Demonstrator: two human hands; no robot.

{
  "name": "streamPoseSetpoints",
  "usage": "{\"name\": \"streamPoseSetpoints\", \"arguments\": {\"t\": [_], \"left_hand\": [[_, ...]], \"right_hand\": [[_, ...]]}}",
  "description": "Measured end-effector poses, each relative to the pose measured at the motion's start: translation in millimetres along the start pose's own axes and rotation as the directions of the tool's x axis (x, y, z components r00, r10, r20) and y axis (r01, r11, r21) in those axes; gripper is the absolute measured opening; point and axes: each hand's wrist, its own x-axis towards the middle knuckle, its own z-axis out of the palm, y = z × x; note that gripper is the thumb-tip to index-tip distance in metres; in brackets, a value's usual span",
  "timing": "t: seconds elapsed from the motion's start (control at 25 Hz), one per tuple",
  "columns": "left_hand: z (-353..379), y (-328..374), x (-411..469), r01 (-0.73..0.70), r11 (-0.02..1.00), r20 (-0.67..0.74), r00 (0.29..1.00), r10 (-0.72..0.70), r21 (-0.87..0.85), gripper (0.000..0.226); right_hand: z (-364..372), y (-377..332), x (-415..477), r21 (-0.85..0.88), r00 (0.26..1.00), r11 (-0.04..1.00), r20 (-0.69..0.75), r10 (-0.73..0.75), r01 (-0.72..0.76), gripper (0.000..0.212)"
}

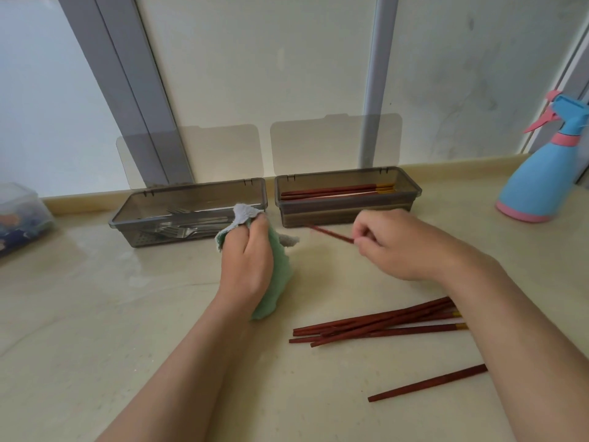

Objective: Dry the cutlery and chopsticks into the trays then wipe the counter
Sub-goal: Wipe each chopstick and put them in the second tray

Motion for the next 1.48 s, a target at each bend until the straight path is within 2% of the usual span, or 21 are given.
{"name": "streamPoseSetpoints", "arguments": {"t": [0.08,0.16,0.32,0.4,0.48,0.56,0.64,0.72,0.8,0.88,0.96,1.04,1.12,1.2,1.24,1.36,1.48], "left_hand": [[1.5,0.5,-2.2,-0.029,0.999,0.072,0.997,0.027,0.027,0.055],[5.2,2.6,-8.8,-0.095,0.995,0.175,0.981,0.086,0.044,0.053],[9.7,-1.0,-9.0,-0.061,0.998,0.145,0.987,0.063,-0.022,0.053],[9.6,-0.3,-7.5,-0.066,0.996,0.153,0.985,0.076,-0.068,0.057],[7.4,3.7,-5.1,-0.066,0.995,0.089,0.993,0.073,-0.080,0.054],[2.1,8.7,-0.2,-0.004,0.991,-0.083,0.997,-0.007,-0.132,0.049],[-4.3,13.0,3.8,0.066,0.968,-0.212,0.970,-0.119,-0.243,0.051],[-5.5,18.5,2.4,0.088,0.956,-0.266,0.950,-0.165,-0.279,0.048],[0.2,21.6,-4.5,0.047,0.977,-0.210,0.973,-0.091,-0.206,0.051],[11.3,19.6,-13.0,-0.014,0.992,-0.092,0.996,0.002,-0.126,0.047],[15.9,15.2,-15.5,-0.022,0.994,-0.019,1.000,0.020,-0.110,0.045],[12.7,15.0,-11.4,-0.004,0.992,-0.019,1.000,0.001,-0.130,0.053],[6.4,16.4,-3.9,0.032,0.976,-0.100,0.994,-0.054,-0.214,0.059],[2.8,15.0,1.3,0.060,0.960,-0.174,0.978,-0.111,-0.275,0.052],[4.1,13.5,0.1,0.066,0.970,-0.150,0.983,-0.104,-0.234,0.048],[14.9,9.7,-11.2,0.013,0.998,0.067,0.998,-0.009,-0.068,0.048],[13.1,11.3,-9.3,-0.026,0.998,0.179,0.983,0.037,-0.065,0.045]], "right_hand": [[3.5,-1.5,1.7,0.137,0.988,0.987,-0.142,-0.060,0.080,0.015],[12.7,-6.7,2.9,0.170,0.973,0.970,-0.184,-0.142,0.174,0.012],[27.4,-14.3,6.0,0.236,0.933,0.917,-0.244,-0.263,0.320,0.007],[33.6,-19.5,6.5,0.267,0.926,0.899,-0.255,-0.280,0.346,0.006],[35.4,-22.5,7.0,0.287,0.936,0.903,-0.239,-0.257,0.321,0.004],[29.5,-16.5,8.2,0.261,0.963,0.934,-0.182,-0.200,0.243,0.008],[21.0,-5.8,8.5,0.202,0.982,0.965,-0.119,-0.145,0.167,0.013],[18.8,-4.1,7.8,0.180,0.984,0.970,-0.097,-0.150,0.166,0.016],[26.7,-14.0,7.5,0.250,0.977,0.945,-0.082,-0.196,0.211,0.015],[35.7,-24.7,6.0,0.405,0.973,0.885,-0.080,-0.217,0.230,0.011],[36.4,-27.8,6.7,0.471,0.969,0.847,-0.122,-0.216,0.248,0.010],[30.8,-24.1,7.7,0.461,0.977,0.861,-0.109,-0.185,0.215,0.011],[23.6,-18.9,6.4,0.463,0.989,0.876,-0.020,-0.143,0.136,0.012],[23.3,-18.8,5.6,0.472,0.991,0.874,-0.010,-0.130,0.119,0.010],[26.3,-21.0,5.8,0.464,0.990,0.875,-0.044,-0.133,0.138,0.010],[39.1,-28.9,6.7,0.511,0.985,0.842,-0.083,-0.150,0.171,0.013],[38.7,-29.2,8.2,0.540,0.991,0.831,-0.071,-0.114,0.135,0.015]]}}
